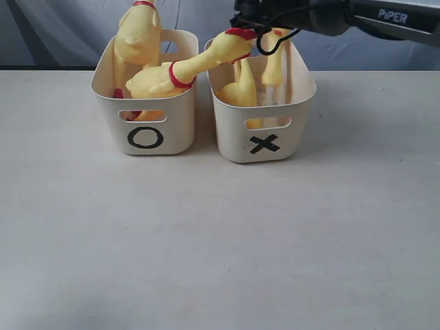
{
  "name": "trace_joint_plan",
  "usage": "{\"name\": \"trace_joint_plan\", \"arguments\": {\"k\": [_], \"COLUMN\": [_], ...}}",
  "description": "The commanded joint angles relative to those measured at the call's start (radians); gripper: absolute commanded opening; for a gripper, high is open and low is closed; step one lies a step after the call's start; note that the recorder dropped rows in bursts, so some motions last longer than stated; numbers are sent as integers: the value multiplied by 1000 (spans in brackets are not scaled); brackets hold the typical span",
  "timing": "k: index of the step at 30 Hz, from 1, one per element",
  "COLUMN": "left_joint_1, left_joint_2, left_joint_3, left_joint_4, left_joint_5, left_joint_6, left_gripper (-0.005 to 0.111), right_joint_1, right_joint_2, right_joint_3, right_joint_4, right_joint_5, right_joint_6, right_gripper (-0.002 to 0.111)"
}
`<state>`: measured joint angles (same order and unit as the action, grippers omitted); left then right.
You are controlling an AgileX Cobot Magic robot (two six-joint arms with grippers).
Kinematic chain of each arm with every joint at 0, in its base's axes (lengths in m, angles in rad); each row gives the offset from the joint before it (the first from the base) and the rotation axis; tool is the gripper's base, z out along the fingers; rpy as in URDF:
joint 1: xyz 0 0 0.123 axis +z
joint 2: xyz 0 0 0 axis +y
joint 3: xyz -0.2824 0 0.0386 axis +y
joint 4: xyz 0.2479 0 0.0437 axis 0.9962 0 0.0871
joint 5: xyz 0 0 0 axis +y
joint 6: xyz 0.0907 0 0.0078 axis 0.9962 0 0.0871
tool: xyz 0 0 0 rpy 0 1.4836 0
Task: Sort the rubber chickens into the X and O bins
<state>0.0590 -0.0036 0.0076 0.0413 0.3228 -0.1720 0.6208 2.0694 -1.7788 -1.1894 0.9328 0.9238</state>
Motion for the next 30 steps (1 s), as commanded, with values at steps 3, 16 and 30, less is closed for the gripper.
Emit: {"name": "trace_joint_plan", "arguments": {"k": [3, 16, 30], "left_joint_1": [-2, -2, -2], "left_joint_2": [4, 4, 4], "left_joint_3": [-8, -8, -8], "left_joint_4": [4, 4, 4], "left_joint_5": [-8, -8, -8], "left_joint_6": [-1, -1, -1], "left_gripper": [0, 0, 0], "right_joint_1": [-3, -98, -92], "right_joint_2": [-125, -526, -1140], "right_joint_3": [-1, 610, 1157], "right_joint_4": [-42, 270, 1513], "right_joint_5": [201, 84, 204], "right_joint_6": [-34, -580, -1445], "right_gripper": [52, -1, -1]}}
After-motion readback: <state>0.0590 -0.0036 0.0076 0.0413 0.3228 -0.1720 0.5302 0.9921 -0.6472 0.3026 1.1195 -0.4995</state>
